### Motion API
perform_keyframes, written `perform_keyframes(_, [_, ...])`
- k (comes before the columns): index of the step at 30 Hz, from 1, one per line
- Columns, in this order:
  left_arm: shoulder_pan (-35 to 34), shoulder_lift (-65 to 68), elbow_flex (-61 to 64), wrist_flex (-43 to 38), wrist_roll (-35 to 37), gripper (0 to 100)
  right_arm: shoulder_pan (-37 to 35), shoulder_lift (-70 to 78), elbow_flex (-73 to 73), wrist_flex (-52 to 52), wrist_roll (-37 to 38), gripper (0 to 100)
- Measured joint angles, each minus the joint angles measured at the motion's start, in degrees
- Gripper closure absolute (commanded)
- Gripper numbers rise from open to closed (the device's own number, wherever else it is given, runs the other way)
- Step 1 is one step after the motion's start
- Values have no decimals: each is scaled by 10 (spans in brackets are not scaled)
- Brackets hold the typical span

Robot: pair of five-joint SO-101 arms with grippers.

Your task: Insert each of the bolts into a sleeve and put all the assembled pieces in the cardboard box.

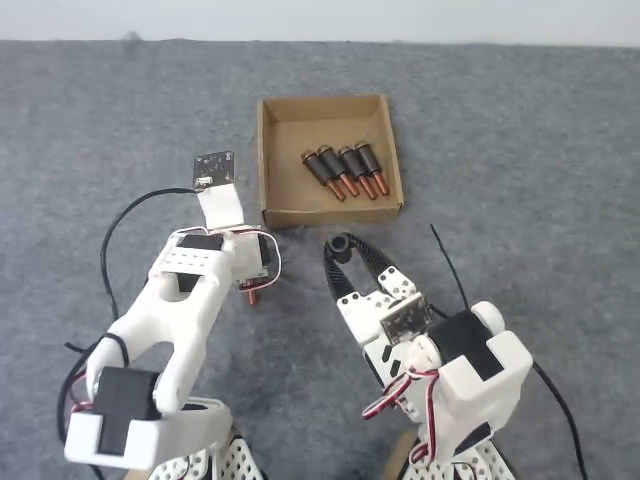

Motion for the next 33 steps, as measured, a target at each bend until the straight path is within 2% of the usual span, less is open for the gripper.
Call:
perform_keyframes(11, [0,0,0,0,0,988,0,0,0,0,-15,992])
perform_keyframes(21, [0,0,0,-62,0,988,4,0,0,0,-15,992])
perform_keyframes(33, [0,0,-69,-66,0,989,4,0,0,0,-15,992])
